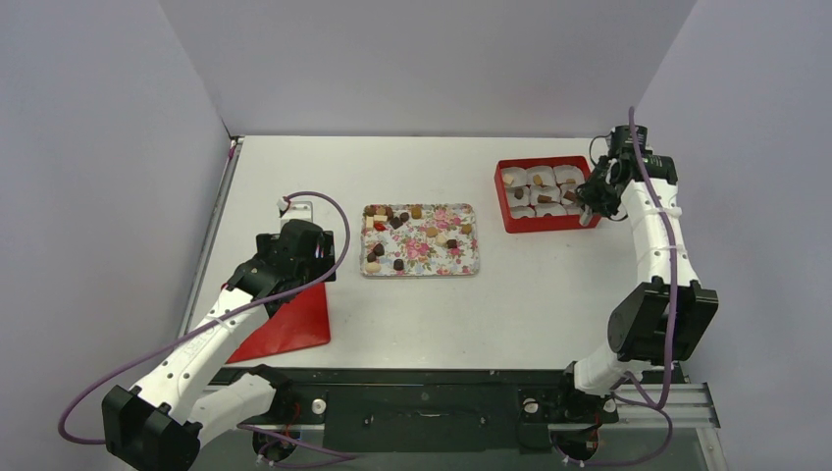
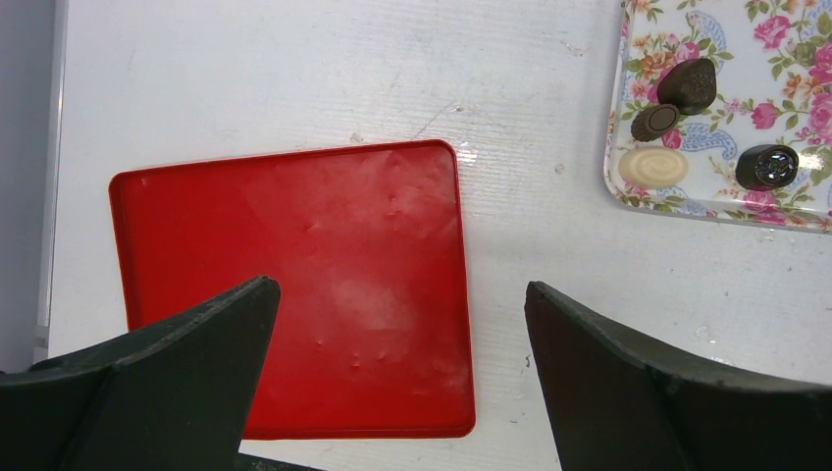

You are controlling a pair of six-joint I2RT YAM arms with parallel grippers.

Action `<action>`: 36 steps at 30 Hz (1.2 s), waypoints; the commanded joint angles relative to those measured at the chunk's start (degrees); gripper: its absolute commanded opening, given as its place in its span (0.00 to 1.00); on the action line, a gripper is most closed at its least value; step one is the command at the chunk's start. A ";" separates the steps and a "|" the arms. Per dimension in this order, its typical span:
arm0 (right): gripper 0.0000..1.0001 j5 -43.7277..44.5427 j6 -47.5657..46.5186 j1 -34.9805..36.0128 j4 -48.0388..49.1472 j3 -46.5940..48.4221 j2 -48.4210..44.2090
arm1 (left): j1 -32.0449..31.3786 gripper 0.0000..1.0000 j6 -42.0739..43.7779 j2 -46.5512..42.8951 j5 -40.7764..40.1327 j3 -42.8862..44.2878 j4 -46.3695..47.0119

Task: Pack the chocolate

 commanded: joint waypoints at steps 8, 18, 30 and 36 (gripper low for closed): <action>0.27 -2.19 -1.16 -3.15 3.69 -1.93 2.26 | 0.46 0.96 0.32 -0.85 0.20 0.81 1.30; 0.26 -2.29 -0.79 -5.00 5.50 -3.53 3.34 | 0.46 0.97 0.27 -0.72 0.19 0.79 1.28; 0.27 -2.02 -0.46 -5.39 6.16 -4.13 4.15 | 0.46 0.96 0.34 -0.97 0.19 0.77 1.27; 0.27 -1.96 -0.48 -5.53 6.21 -4.42 4.08 | 0.42 0.96 0.35 -0.96 0.21 0.80 1.31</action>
